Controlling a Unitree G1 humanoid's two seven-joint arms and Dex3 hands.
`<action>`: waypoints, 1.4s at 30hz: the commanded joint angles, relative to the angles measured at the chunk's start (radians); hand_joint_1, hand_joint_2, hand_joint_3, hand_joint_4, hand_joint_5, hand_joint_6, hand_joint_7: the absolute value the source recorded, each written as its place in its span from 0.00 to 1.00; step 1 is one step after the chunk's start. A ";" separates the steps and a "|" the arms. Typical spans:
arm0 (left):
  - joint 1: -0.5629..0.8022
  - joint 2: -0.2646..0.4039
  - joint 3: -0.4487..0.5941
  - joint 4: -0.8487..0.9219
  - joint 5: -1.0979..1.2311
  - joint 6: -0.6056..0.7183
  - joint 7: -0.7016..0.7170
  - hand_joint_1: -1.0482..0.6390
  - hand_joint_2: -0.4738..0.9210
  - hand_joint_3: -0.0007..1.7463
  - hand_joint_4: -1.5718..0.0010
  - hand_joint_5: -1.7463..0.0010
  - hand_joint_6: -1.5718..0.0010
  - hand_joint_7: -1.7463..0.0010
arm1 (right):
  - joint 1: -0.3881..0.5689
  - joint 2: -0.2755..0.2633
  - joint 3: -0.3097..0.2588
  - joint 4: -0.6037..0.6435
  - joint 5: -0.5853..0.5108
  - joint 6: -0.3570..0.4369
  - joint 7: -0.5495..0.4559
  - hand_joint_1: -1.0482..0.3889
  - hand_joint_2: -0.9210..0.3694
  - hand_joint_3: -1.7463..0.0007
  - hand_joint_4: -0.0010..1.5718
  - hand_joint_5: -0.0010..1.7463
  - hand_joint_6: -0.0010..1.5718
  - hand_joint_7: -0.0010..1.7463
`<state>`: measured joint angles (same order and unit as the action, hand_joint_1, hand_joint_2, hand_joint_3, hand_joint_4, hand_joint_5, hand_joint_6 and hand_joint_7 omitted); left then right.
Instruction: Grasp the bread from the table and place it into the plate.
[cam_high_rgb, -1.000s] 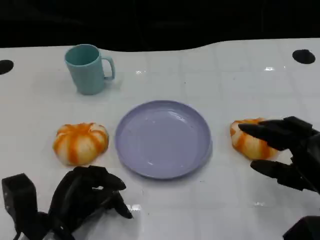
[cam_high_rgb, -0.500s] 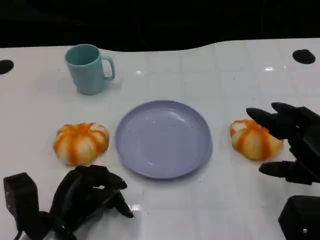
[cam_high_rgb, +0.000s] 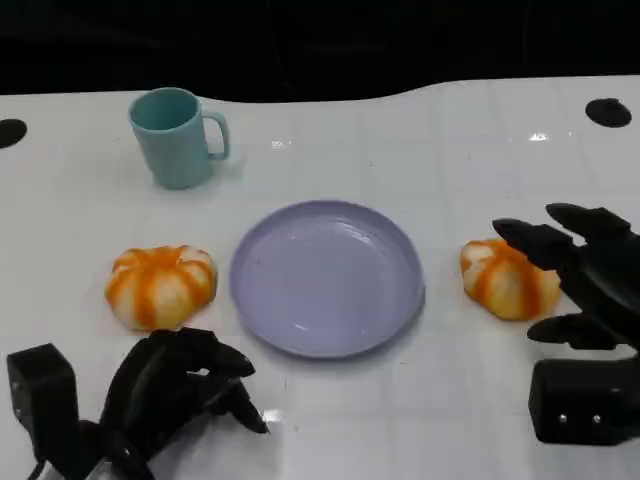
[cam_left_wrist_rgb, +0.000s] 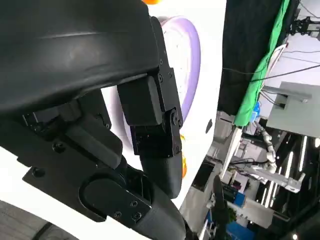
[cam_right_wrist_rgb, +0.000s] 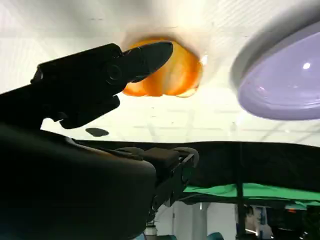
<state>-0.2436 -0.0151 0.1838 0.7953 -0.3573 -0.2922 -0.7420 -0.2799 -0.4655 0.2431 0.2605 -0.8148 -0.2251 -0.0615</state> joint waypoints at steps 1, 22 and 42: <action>0.003 0.015 0.003 -0.003 0.004 -0.001 0.004 0.00 0.85 0.00 0.00 0.66 0.00 0.88 | -0.061 0.001 0.033 0.088 -0.013 0.006 -0.038 0.45 0.11 1.00 0.04 0.14 0.17 0.01; 0.009 0.013 0.003 -0.008 0.005 -0.005 0.006 0.00 0.85 0.00 0.00 0.66 0.00 0.88 | -0.290 0.096 0.210 0.482 -0.018 0.042 -0.118 0.49 0.12 1.00 0.08 0.10 0.17 0.00; 0.024 0.012 0.000 -0.033 0.005 0.003 0.014 0.00 0.85 0.00 0.00 0.65 0.00 0.87 | -0.423 0.184 0.240 0.858 0.048 -0.061 -0.332 0.60 0.01 0.99 0.50 0.09 0.47 0.04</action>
<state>-0.2258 -0.0157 0.1823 0.7734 -0.3570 -0.2923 -0.7369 -0.6821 -0.2803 0.4855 1.0832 -0.7864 -0.2646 -0.3585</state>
